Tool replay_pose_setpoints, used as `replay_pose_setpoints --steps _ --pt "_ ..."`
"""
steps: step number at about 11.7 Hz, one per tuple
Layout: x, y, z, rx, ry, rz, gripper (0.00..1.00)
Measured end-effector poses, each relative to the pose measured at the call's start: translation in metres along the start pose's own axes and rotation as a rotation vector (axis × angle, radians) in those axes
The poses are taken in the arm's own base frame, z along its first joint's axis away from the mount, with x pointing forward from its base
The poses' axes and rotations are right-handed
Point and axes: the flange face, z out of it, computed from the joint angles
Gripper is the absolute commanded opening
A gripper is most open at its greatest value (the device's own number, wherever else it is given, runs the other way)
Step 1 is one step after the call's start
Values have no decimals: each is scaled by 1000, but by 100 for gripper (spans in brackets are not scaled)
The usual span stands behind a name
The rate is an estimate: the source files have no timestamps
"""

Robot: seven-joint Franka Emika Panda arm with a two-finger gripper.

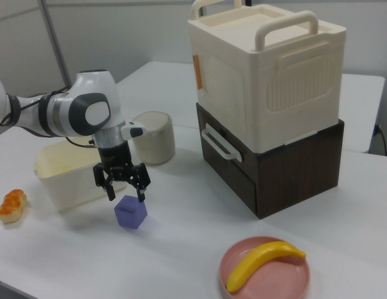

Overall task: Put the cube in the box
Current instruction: 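Lower the gripper around the purple cube and close on it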

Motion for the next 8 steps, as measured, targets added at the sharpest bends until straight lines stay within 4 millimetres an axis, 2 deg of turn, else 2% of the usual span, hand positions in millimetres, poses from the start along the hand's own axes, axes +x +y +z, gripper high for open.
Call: replay_pose_setpoints --steps 3,6,8 --pt "8 -18 10 -4 -6 -36 100" --pt "16 -21 27 -4 -10 -44 100" --pt "18 -22 29 -4 -13 -44 100"
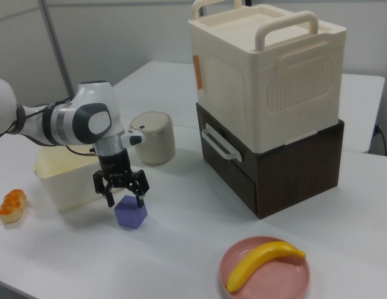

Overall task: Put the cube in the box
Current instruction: 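Lower the gripper around the purple cube and close on it, then lift the purple cube and carry it over the translucent box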

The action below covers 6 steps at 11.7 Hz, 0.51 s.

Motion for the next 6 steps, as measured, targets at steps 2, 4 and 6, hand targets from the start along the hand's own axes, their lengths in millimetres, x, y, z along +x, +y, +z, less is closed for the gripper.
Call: replay_pose_setpoints --steps 2,4,6 --pt "1 -1 6 1 -12 -2 100" --pt "3 -2 13 2 -23 -3 48" --pt "4 -1 16 -8 -31 -10 26"
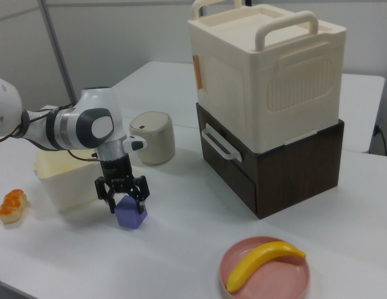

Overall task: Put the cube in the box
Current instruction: 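Lift the purple cube and carry it over the translucent box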

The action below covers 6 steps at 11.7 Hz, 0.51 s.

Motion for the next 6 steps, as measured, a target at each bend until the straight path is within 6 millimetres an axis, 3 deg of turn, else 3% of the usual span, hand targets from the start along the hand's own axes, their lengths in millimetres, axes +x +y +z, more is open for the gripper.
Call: replay_pose_setpoints --steps 6 --pt "5 5 -9 -8 22 5 29"
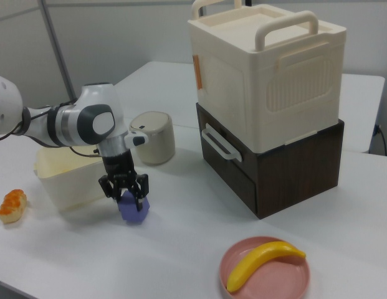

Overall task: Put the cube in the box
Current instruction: 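Lift the purple cube and carry it over the translucent box, then open the gripper to drop the cube in, then raise away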

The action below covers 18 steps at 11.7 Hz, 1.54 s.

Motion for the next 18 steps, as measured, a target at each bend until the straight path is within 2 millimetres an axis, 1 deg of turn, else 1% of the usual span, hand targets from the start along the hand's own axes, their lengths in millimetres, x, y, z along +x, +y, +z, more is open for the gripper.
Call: replay_pose_setpoints --steps 1,2,3,5,6,7,8,9,10,11,14,15,16,17,18 --pt "4 4 -11 -4 25 7 29" --pt "6 12 -30 -9 63 20 29" --pt "5 20 -55 -16 111 34 29" --pt "-5 30 -110 -30 214 57 29" --pt "-11 32 -137 -36 264 68 29" --pt "-15 28 -161 -40 310 78 29" --pt "-16 18 -181 -42 349 77 29" --pt "-12 0 -199 -25 384 67 29" --pt "-10 -16 -206 -16 397 49 31" --pt "-8 -34 -209 -11 402 21 31" --pt "-1 -99 -209 -8 400 -84 31" --pt "0 -116 -209 -8 400 -113 38" --pt "-1 -129 -209 -8 401 -135 71" --pt "-1 -137 -210 -8 401 -147 100" --pt "0 -140 -209 -8 399 -152 100"
